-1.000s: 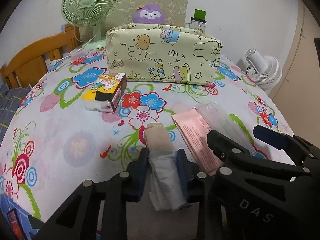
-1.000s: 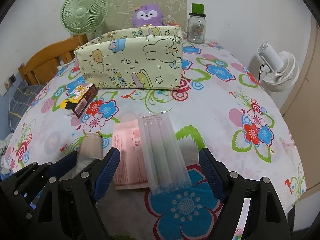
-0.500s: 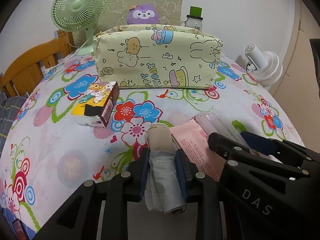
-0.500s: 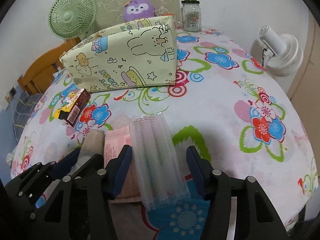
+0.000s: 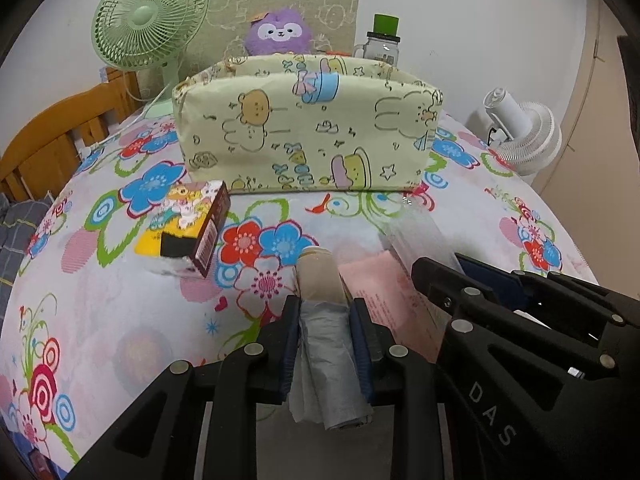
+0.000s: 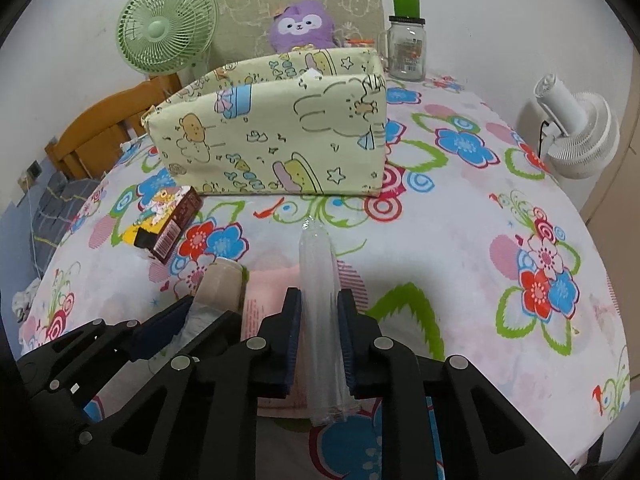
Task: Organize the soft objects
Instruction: 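Lift the beige roll with the left gripper while the right carries the clear tubes over the box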
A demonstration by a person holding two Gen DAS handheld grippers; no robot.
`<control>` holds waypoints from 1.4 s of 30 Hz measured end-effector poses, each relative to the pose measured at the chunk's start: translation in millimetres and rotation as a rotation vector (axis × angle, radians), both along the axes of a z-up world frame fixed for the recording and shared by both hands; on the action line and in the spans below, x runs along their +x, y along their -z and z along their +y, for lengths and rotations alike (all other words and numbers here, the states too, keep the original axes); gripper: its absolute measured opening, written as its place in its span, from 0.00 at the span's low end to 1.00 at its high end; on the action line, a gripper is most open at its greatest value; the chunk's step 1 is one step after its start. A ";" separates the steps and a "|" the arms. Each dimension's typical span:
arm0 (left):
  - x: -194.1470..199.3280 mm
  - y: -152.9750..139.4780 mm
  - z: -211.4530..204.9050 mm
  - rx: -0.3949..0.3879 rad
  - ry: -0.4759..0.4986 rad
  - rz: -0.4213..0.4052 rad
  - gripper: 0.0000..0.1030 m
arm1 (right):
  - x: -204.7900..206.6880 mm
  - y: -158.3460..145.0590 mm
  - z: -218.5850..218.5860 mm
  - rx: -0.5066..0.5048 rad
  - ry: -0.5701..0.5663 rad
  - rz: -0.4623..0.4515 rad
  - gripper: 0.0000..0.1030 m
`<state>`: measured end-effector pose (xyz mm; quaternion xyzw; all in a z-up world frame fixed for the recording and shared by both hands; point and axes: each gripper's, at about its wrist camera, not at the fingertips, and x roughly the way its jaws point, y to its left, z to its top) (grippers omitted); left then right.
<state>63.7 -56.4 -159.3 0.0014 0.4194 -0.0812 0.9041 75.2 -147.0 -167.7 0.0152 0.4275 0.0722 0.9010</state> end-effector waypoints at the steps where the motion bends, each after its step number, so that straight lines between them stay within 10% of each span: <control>1: 0.8 -1.5 0.0 0.000 0.000 -0.003 0.24 | 0.6 -1.8 -0.2 0.000 0.001 -0.003 0.21; 42: 18.7 -90.3 7.0 -0.003 -0.009 -0.159 0.23 | 18.9 -94.1 8.7 -0.011 -0.014 -0.154 0.21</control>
